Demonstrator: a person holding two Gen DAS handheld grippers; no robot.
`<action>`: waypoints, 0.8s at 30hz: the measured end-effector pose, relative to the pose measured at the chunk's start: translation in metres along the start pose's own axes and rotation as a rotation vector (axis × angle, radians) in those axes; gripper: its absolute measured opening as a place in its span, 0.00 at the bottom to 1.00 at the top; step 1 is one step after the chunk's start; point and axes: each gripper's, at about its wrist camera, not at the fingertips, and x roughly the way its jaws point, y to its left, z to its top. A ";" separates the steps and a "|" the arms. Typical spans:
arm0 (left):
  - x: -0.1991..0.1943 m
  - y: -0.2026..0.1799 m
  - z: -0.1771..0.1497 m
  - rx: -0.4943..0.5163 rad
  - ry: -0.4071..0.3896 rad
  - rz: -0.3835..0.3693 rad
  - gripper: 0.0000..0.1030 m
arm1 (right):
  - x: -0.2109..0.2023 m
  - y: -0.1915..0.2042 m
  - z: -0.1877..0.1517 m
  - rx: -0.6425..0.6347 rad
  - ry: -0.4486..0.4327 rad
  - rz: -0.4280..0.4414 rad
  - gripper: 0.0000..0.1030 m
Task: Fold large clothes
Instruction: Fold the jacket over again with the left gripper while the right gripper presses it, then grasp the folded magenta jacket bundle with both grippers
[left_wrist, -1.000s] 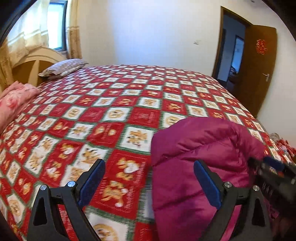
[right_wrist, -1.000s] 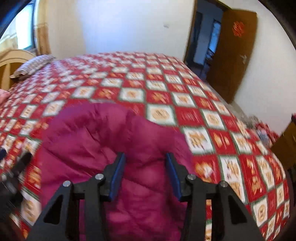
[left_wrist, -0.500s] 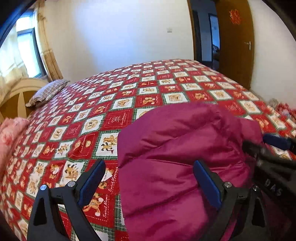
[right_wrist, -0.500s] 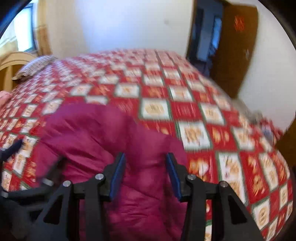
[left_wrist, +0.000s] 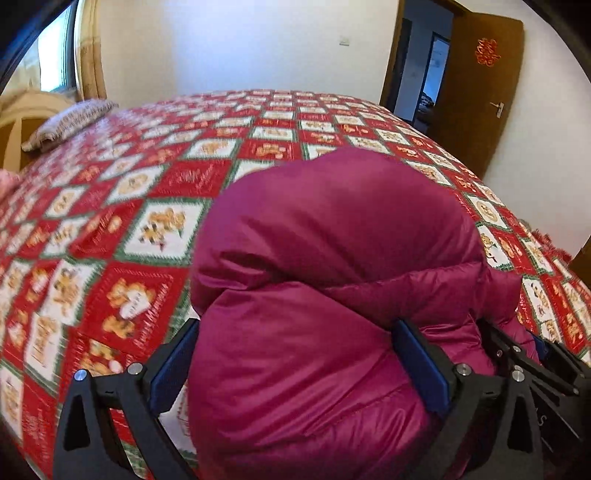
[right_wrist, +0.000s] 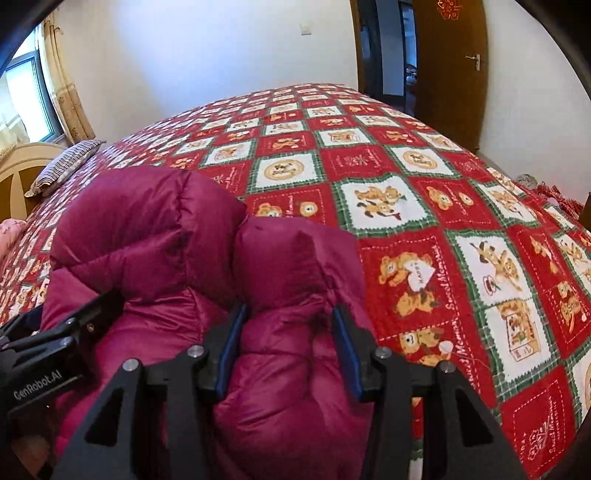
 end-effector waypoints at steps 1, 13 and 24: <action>0.002 0.001 0.000 -0.004 0.010 -0.006 0.99 | 0.000 0.000 -0.001 -0.002 -0.001 -0.003 0.47; 0.010 -0.004 -0.007 0.022 0.031 0.018 0.99 | 0.006 0.001 -0.006 -0.008 0.005 -0.021 0.49; 0.011 -0.004 -0.009 0.025 0.029 0.026 0.99 | 0.009 0.001 -0.006 -0.015 0.003 -0.029 0.49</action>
